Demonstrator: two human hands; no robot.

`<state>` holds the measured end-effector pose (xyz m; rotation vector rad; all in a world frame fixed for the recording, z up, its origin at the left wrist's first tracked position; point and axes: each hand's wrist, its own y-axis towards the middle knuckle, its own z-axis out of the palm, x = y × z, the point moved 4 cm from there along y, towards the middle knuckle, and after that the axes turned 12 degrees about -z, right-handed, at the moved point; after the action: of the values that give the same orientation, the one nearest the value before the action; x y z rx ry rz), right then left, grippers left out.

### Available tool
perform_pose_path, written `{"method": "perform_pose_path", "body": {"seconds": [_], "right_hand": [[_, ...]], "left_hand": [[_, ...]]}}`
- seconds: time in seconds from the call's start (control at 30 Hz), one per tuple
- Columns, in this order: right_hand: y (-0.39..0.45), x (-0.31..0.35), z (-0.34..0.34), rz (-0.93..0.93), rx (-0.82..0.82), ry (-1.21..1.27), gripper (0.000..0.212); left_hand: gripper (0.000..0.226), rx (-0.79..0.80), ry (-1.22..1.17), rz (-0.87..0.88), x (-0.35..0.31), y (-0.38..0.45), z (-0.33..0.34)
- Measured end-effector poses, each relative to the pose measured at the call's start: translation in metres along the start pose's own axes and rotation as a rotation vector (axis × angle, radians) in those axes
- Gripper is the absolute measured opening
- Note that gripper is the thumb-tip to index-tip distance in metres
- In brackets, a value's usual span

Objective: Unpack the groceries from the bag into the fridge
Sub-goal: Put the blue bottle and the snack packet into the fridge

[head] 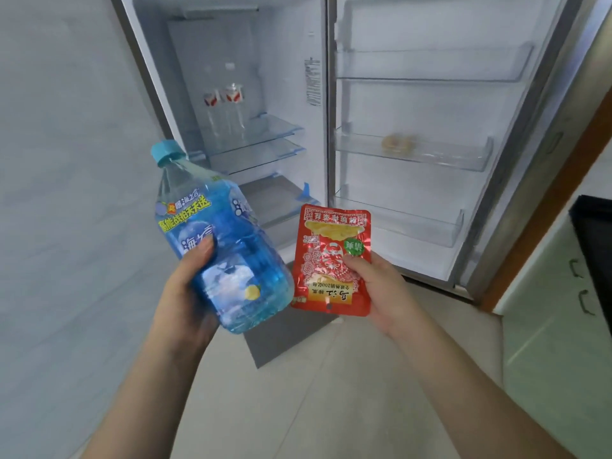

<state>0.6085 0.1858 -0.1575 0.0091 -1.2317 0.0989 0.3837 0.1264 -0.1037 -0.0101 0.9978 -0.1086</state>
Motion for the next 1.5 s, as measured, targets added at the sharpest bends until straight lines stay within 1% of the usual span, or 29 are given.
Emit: {"method": "perform_pose_path", "body": {"seconds": [0.03, 0.07, 0.13, 0.17, 0.2, 0.27, 0.37, 0.4, 0.43, 0.47, 0.5, 0.53, 0.6, 0.63, 0.73, 0.77, 0.87, 0.97, 1.07, 1.17, 1.33, 1.43, 1.5], "right_hand": [[0.014, -0.002, 0.013, 0.005, 0.01, -0.008, 0.023], [0.027, -0.004, 0.024, 0.006, 0.02, -0.019, 0.023], [0.05, -0.005, 0.043, -0.006, 0.032, -0.054, 0.024], [0.061, -0.006, 0.051, -0.013, 0.036, -0.07, 0.023], [0.072, -0.006, 0.059, -0.018, 0.037, -0.08, 0.022], [0.093, -0.007, 0.068, -0.022, 0.03, -0.087, 0.023], [0.119, -0.015, 0.073, -0.021, 0.008, -0.121, 0.028], [0.127, -0.019, 0.075, -0.018, 0.009, -0.138, 0.028], [0.136, -0.022, 0.076, -0.017, 0.012, -0.157, 0.028], [0.144, -0.025, 0.076, -0.014, 0.009, -0.171, 0.027], [0.153, -0.028, 0.075, -0.013, 0.0, -0.176, 0.026], [0.164, -0.03, 0.074, -0.015, -0.007, -0.178, 0.026], [0.185, -0.035, 0.07, -0.011, -0.01, -0.198, 0.028], [0.195, -0.037, 0.069, -0.005, -0.004, -0.2, 0.028], [0.226, -0.042, 0.064, 0.018, 0.044, -0.153, 0.025], [0.237, -0.043, 0.062, 0.021, 0.065, -0.145, 0.024], [0.271, -0.044, 0.052, 0.044, 0.079, -0.13, 0.021], [0.304, -0.05, 0.042, 0.074, 0.097, -0.16, 0.032], [0.337, -0.052, 0.036, 0.092, 0.141, -0.165, 0.04], [0.361, -0.056, 0.039, 0.108, 0.18, -0.165, 0.043], [0.386, -0.074, 0.052, 0.162, 0.217, -0.159, 0.026], [0.405, -0.086, 0.062, 0.177, 0.197, -0.186, 0.022], [0.42, -0.094, 0.071, 0.184, 0.179, -0.2, 0.023]], "left_hand": [[0.065, 0.007, 0.002, 0.009, -0.007, 0.008, -0.009], [0.074, 0.007, 0.006, 0.021, -0.015, 0.017, -0.016], [0.079, 0.016, -0.002, 0.036, -0.029, 0.033, -0.028], [0.075, 0.029, 0.0, 0.043, -0.037, 0.043, -0.036], [0.065, 0.024, 0.003, 0.056, -0.044, 0.052, -0.043], [0.031, 0.021, -0.008, 0.081, -0.054, 0.067, -0.055], [0.027, 0.027, 0.018, 0.099, -0.062, 0.088, -0.068], [0.037, 0.026, 0.007, 0.099, -0.064, 0.095, -0.07], [0.056, 0.024, -0.004, 0.099, -0.064, 0.103, -0.075], [0.067, 0.022, -0.019, 0.087, -0.063, 0.111, -0.078], [0.069, 0.003, -0.027, 0.086, -0.062, 0.12, -0.082], [0.062, -0.015, -0.038, 0.087, -0.06, 0.129, -0.085], [0.04, -0.038, -0.038, 0.08, -0.056, 0.147, -0.091], [0.042, -0.056, -0.035, 0.073, -0.056, 0.156, -0.093], [0.075, -0.09, -0.017, 0.05, -0.055, 0.184, -0.091], [0.08, -0.103, -0.007, 0.059, -0.056, 0.195, -0.089], [0.083, -0.123, -0.015, 0.071, -0.057, 0.223, -0.079], [0.088, -0.131, -0.026, 0.07, -0.058, 0.252, -0.068], [0.078, -0.183, -0.014, 0.089, -0.06, 0.276, -0.062], [0.091, -0.214, 0.034, 0.094, -0.059, 0.293, -0.062], [0.099, -0.321, 0.096, 0.107, -0.066, 0.313, -0.082], [0.097, -0.304, 0.126, 0.115, -0.077, 0.33, -0.096], [0.097, -0.324, 0.129, 0.116, -0.083, 0.339, -0.113]]}}
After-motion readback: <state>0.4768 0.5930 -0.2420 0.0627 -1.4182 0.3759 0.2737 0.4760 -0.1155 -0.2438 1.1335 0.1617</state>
